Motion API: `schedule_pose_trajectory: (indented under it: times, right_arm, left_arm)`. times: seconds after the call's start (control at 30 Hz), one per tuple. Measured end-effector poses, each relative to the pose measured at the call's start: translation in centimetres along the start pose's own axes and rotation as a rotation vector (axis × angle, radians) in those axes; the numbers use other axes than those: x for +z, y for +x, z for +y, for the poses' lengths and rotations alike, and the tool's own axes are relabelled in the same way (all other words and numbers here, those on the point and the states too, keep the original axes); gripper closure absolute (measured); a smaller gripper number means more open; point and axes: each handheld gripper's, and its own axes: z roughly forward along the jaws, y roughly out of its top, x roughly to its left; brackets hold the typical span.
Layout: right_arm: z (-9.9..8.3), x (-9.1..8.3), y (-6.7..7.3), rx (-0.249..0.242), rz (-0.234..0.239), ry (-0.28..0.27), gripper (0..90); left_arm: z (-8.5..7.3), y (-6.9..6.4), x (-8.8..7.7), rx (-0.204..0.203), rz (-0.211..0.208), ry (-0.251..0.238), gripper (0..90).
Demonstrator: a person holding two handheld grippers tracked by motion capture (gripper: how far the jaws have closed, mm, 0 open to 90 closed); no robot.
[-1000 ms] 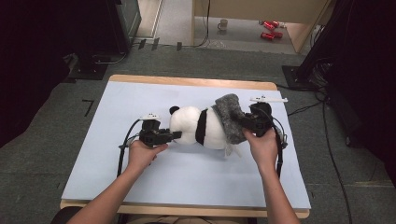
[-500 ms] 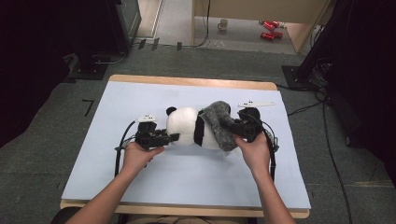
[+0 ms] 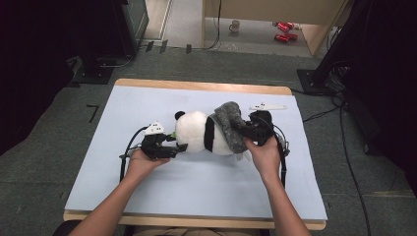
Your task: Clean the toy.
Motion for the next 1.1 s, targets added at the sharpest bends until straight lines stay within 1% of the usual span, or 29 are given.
schedule_pose_trajectory:
  times: [0.1, 0.2, 0.3, 0.37, 0.4, 0.5, 0.53, 0.6, 0.63, 0.73, 0.77, 0.8, 0.83, 0.9, 0.97, 1.0, 1.1]
  right_arm:
    - [0.1, 0.2, 0.0, -0.005, -0.004, -0.005, 76.9]
    - [0.2, 0.6, -0.3, -0.005, -0.009, -0.018, 76.1]
    - [0.3, 0.9, -0.6, -0.003, -0.024, -0.032, 75.6]
    - [0.3, 1.0, -0.8, 0.005, -0.021, -0.034, 75.6]
    - [0.3, 1.0, -0.9, 0.007, -0.02, -0.035, 75.6]
    - [0.3, 1.2, -1.0, 0.01, -0.029, -0.043, 75.7]
    - [0.3, 1.2, -1.1, 0.013, -0.03, -0.043, 75.6]
    - [0.3, 1.2, -1.2, 0.02, -0.029, -0.047, 75.6]
    - [0.3, 1.2, -1.2, 0.025, -0.022, -0.049, 75.6]
    - [0.4, 0.9, -1.1, 0.048, -0.005, -0.08, 78.1]
    - [0.5, 0.7, -1.0, 0.056, 0.0, -0.09, 78.6]
    - [0.6, 0.4, -0.8, 0.051, -0.001, -0.1, 78.8]
    - [0.7, 0.3, -0.7, 0.045, -0.004, -0.103, 78.9]
    - [1.0, -0.3, -0.3, 0.038, -0.004, -0.119, 79.0]
    - [1.3, -0.9, 0.1, 0.034, 0.007, -0.138, 79.0]
    - [1.5, -1.1, 0.3, 0.034, 0.009, -0.141, 79.0]
    - [1.8, -1.3, 1.3, 0.017, 0.038, -0.151, 78.9]
  left_arm:
    - [-0.1, 0.3, 0.2, -0.005, -0.008, -0.014, 35.8]
    - [-0.2, 0.3, 0.3, -0.02, -0.01, -0.029, 35.4]
    - [-0.3, 0.2, 0.9, -0.007, -0.008, -0.05, 31.6]
    - [-0.4, 0.2, 1.6, 0.002, 0.005, -0.062, 28.0]
    - [-0.5, 0.2, 1.8, -0.002, 0.013, -0.068, 27.1]
    - [-0.3, 0.4, 2.4, 0.005, 0.025, -0.085, 27.4]
    - [-0.3, 0.4, 2.4, 0.0, 0.024, -0.086, 28.0]
    - [-0.4, 0.5, 2.6, -0.008, 0.033, -0.085, 30.6]
    - [-0.4, 0.6, 2.7, -0.012, 0.032, -0.082, 32.9]
    - [-0.4, 0.5, 2.6, 0.006, 0.039, -0.071, 42.4]
    - [-0.4, 0.5, 2.5, -0.004, 0.041, -0.066, 45.7]
    - [-0.4, 0.5, 2.5, -0.007, 0.046, -0.063, 48.7]
    - [-0.3, 0.5, 2.4, -0.022, 0.045, -0.055, 51.5]
    - [-0.2, 0.4, 2.2, -0.039, 0.052, -0.051, 58.1]
    - [0.1, 0.1, 2.0, -0.027, 0.061, -0.054, 62.9]
    - [0.3, 0.0, 1.9, -0.033, 0.046, -0.056, 64.4]
    - [0.8, -0.2, 1.4, -0.059, 0.019, -0.047, 67.8]
